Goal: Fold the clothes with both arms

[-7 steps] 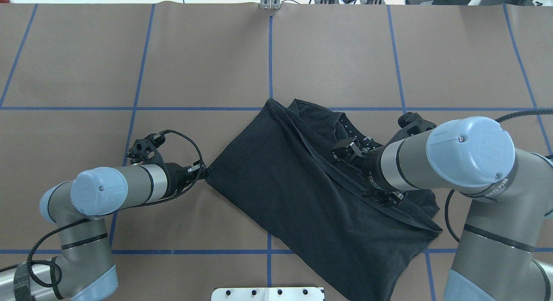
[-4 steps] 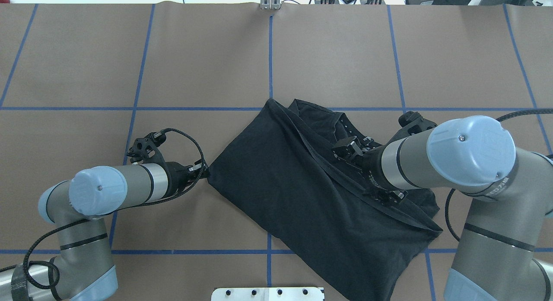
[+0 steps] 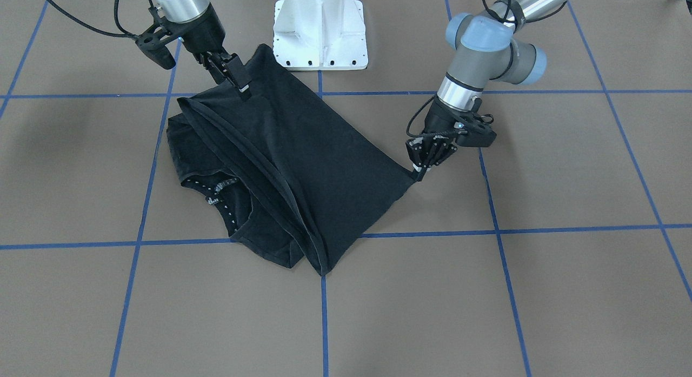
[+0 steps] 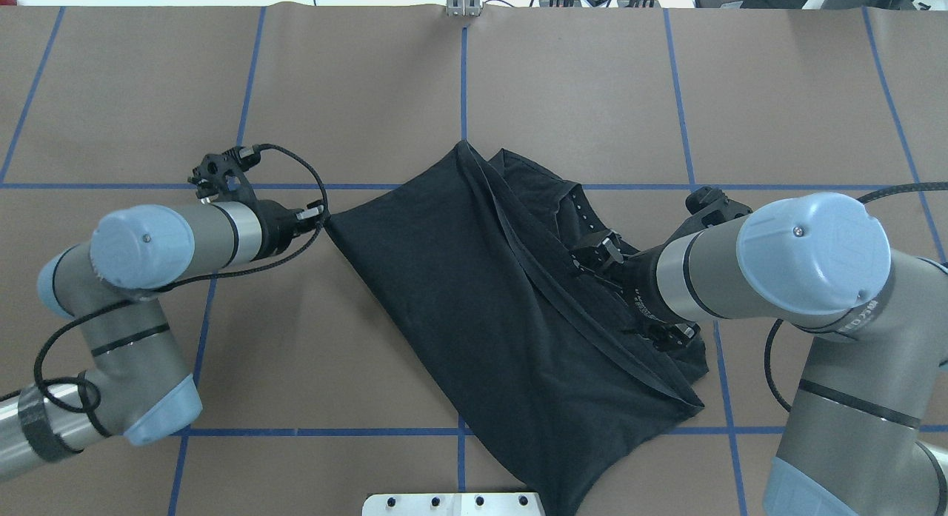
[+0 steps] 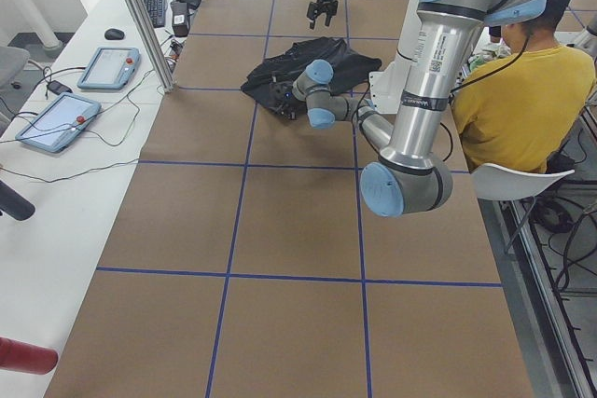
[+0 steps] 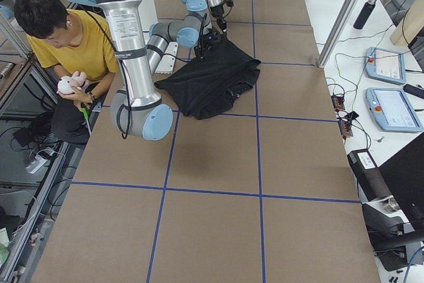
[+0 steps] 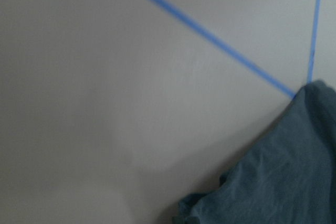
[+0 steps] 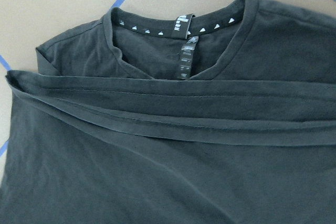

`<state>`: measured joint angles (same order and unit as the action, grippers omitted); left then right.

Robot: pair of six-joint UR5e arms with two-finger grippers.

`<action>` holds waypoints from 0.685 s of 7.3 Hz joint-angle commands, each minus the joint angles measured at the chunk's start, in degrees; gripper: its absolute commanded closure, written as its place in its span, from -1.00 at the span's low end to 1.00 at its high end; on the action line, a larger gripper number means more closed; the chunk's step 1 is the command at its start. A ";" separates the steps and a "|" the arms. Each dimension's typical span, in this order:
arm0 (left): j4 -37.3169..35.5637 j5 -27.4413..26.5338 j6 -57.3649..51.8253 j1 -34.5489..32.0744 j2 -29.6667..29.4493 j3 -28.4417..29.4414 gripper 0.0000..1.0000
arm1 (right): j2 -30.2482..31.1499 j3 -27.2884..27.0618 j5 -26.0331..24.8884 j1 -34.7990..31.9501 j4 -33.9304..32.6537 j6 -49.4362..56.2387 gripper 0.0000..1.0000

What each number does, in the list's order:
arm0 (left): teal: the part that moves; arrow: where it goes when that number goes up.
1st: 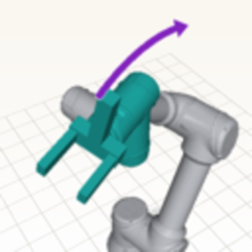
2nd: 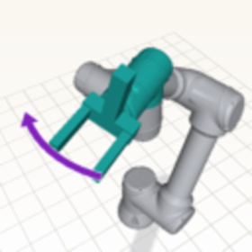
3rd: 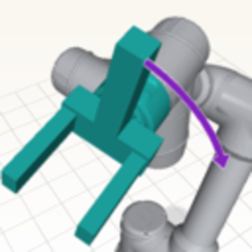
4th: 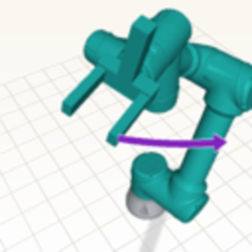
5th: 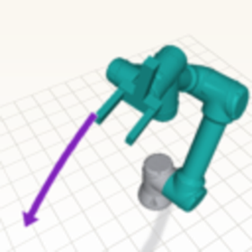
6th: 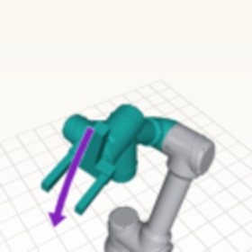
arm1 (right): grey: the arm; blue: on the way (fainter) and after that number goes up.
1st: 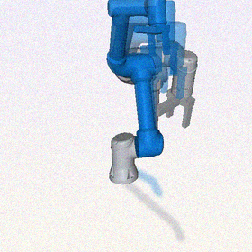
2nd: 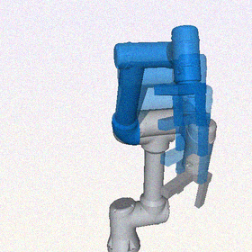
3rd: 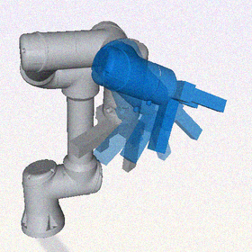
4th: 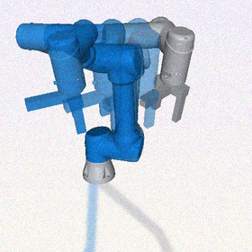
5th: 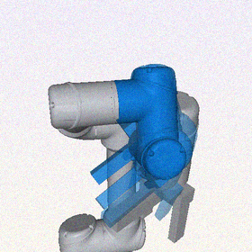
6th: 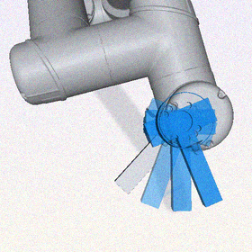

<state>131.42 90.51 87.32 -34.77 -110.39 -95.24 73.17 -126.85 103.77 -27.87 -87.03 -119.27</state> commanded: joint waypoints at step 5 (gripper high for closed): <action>20.99 2.22 -11.71 -14.19 -32.78 52.52 0.86 | -1.18 -0.86 -0.58 0.45 0.46 0.09 -1.00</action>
<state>150.90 92.64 77.39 -48.22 -140.14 -46.74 72.18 -128.01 103.36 -27.67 -86.67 -119.27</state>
